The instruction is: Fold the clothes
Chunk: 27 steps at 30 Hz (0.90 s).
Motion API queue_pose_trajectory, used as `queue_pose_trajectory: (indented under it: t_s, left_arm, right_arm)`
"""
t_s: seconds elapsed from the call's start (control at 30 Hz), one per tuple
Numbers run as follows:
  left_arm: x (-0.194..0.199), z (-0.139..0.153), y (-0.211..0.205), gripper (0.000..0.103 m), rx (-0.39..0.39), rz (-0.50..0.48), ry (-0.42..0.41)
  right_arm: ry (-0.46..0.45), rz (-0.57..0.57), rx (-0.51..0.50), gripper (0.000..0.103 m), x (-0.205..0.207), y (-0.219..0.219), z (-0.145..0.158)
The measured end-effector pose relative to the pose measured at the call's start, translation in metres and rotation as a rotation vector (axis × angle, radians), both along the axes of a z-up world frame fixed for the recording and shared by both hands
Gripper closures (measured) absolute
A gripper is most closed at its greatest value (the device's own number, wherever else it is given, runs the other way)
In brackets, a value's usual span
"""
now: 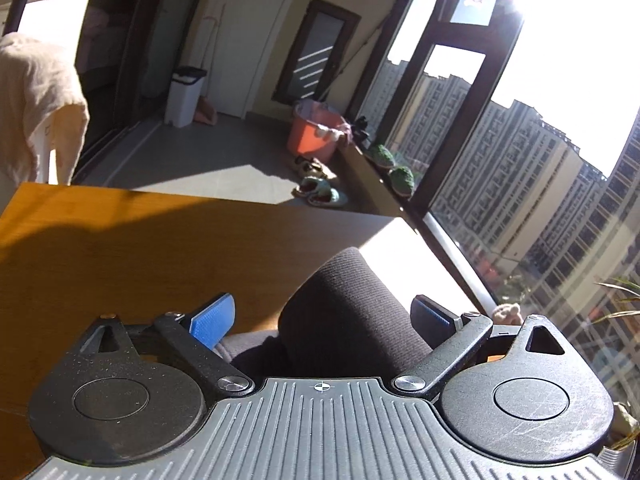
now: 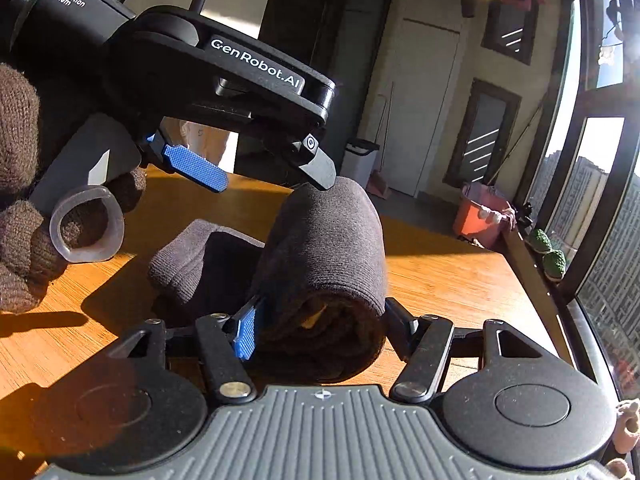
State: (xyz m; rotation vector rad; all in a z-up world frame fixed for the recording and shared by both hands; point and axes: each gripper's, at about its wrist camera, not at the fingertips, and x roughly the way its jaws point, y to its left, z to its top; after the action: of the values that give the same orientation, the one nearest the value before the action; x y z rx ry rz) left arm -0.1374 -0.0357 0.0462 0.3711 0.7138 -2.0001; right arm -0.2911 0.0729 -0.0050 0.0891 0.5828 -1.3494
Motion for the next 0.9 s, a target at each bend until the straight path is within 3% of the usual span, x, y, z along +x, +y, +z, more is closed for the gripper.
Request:
queue_pose_trajectory:
  t_s: [0.13,0.4,0.6,0.63,0.7,0.77,0.9]
  left_arm:
    - [-0.021,-0.014,-0.005,0.003,0.018,-0.016,-0.104]
    - [-0.012,-0.019,-0.006,0.002,0.037,-0.013,-0.111]
    - [-0.003,-0.022,-0.001,0.002,0.057,0.01,-0.078]
    - [-0.002,-0.023,0.001,0.002,0.058,0.017,-0.073]
    - [0.004,-0.023,0.002,0.002,0.065,0.035,-0.053]
    - [0.008,-0.02,0.004,0.002,0.066,0.055,-0.042]
    - [0.004,-0.001,0.011,0.003,-0.001,0.053,-0.084]
  right_arm:
    - [0.046,0.024,-0.017,0.039,0.011,0.003,-0.002]
    - [-0.087,0.051,0.007,0.032,-0.002,0.003,0.003]
    - [-0.165,0.053,0.013,0.019,-0.011,-0.003,0.002]
    - [-0.179,0.068,0.028,0.02,-0.012,-0.005,0.001]
    - [-0.186,0.097,0.044,0.041,-0.014,-0.007,0.0]
    - [-0.148,0.113,0.035,0.051,-0.011,-0.007,0.001]
    - [-0.002,0.176,0.006,0.057,-0.001,-0.006,0.003]
